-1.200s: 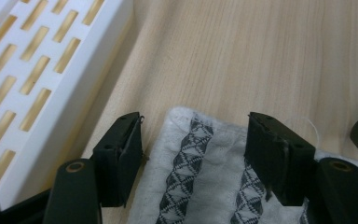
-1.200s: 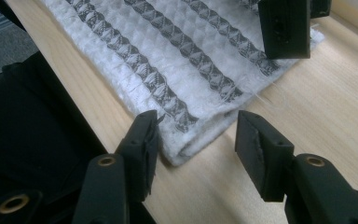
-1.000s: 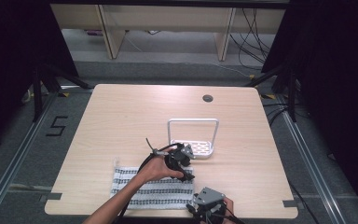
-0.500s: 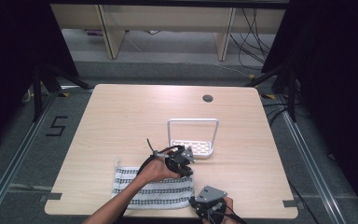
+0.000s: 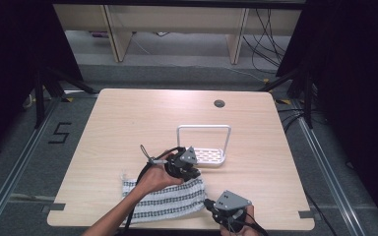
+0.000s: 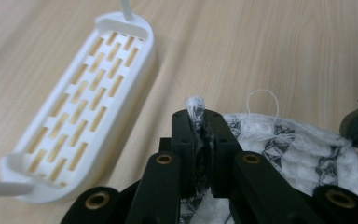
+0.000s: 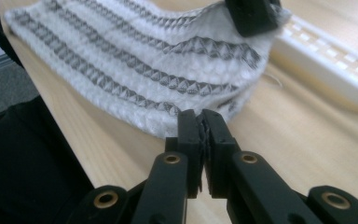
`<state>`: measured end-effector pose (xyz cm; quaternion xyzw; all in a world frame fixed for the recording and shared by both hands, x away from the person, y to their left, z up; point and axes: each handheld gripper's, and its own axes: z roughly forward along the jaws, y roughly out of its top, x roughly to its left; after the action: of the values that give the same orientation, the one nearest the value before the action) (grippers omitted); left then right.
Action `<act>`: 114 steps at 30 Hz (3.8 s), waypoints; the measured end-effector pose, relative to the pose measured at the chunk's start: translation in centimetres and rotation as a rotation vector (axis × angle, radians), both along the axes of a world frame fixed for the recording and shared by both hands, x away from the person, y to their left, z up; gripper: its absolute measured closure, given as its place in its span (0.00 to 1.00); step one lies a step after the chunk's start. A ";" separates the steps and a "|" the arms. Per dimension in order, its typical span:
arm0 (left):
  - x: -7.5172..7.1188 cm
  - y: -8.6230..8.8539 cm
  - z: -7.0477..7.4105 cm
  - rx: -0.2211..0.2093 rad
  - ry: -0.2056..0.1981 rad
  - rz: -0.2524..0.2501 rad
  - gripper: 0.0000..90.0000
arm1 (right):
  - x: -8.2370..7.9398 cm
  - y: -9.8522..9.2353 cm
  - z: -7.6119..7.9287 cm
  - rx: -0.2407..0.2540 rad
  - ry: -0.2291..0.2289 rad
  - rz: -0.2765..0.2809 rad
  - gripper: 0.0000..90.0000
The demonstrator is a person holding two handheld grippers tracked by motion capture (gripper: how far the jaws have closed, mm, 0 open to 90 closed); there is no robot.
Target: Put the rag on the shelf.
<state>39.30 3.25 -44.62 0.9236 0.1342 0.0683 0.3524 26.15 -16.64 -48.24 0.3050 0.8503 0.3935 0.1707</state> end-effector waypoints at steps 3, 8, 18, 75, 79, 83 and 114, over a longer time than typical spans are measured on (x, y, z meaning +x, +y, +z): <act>-0.2 0.8 1.6 -0.030 -0.013 0.025 0.93 | 0.1 -0.2 0.9 0.019 -0.032 -0.007 0.97; -0.8 2.3 4.5 -0.078 -0.032 0.060 0.93 | 0.4 -0.9 3.9 0.090 -0.070 -0.031 0.98; -1.8 5.3 10.2 -0.238 -0.069 0.154 0.93 | 2.9 -2.0 10.7 0.192 -0.177 -0.024 0.98; 8.5 2.7 18.3 -0.522 -0.025 0.453 0.93 | 17.6 -3.9 22.1 0.229 -0.285 -0.198 0.98; 10.0 2.6 17.3 -0.522 0.005 0.476 0.93 | 19.4 -3.6 21.1 0.230 -0.248 -0.224 0.98; 11.4 2.5 16.2 -0.533 0.029 0.503 0.93 | 21.1 -3.4 20.0 0.240 -0.209 -0.246 0.98; 14.2 3.0 10.0 -0.360 0.202 0.595 0.47 | 25.3 -2.6 14.1 0.146 0.007 -0.307 0.75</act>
<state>53.47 6.27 -34.60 0.7693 0.4413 0.0516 0.4590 51.47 -19.24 -34.11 0.4442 0.7635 0.4225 0.2031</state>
